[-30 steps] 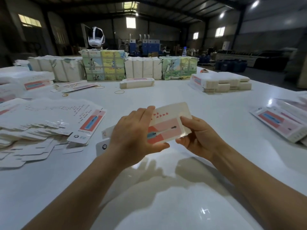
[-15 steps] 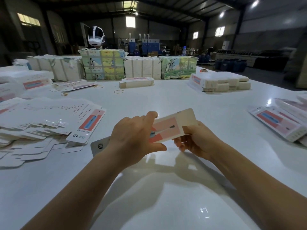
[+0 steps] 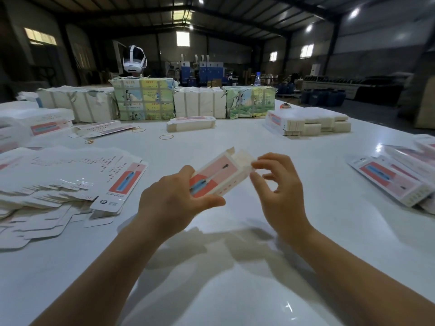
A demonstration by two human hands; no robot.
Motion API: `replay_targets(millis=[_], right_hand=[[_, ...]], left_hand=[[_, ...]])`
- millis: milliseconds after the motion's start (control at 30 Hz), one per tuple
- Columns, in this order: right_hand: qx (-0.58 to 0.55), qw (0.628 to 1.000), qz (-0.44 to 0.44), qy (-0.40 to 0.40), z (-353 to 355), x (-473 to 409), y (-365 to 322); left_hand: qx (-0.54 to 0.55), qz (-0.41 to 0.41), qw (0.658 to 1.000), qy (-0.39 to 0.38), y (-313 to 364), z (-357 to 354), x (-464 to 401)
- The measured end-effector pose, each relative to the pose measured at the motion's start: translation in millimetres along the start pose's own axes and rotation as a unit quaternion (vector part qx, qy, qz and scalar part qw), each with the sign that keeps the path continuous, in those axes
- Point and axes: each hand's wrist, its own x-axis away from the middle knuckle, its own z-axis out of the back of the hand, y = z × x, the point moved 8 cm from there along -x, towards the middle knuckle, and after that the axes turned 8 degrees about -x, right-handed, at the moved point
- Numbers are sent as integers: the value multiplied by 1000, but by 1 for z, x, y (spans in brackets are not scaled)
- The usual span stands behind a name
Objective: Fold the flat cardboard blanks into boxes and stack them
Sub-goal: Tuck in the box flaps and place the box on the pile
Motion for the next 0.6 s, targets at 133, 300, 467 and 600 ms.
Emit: replay_targets(millis=[133, 300, 467, 600], right_hand=[[2, 999, -31, -27, -10, 7, 2], [-32, 995, -44, -79, -21, 11, -3], [-40, 994, -6, -98, -20, 9, -11], [-90, 993, -22, -70, -20, 13, -13]], left_hand=[[-2, -7, 1000, -5, 5, -7, 1], [32, -35, 999, -2, 9, -8, 0], [51, -70, 996, -9, 12, -10, 2], [47, -55, 997, 17, 10, -7, 1]])
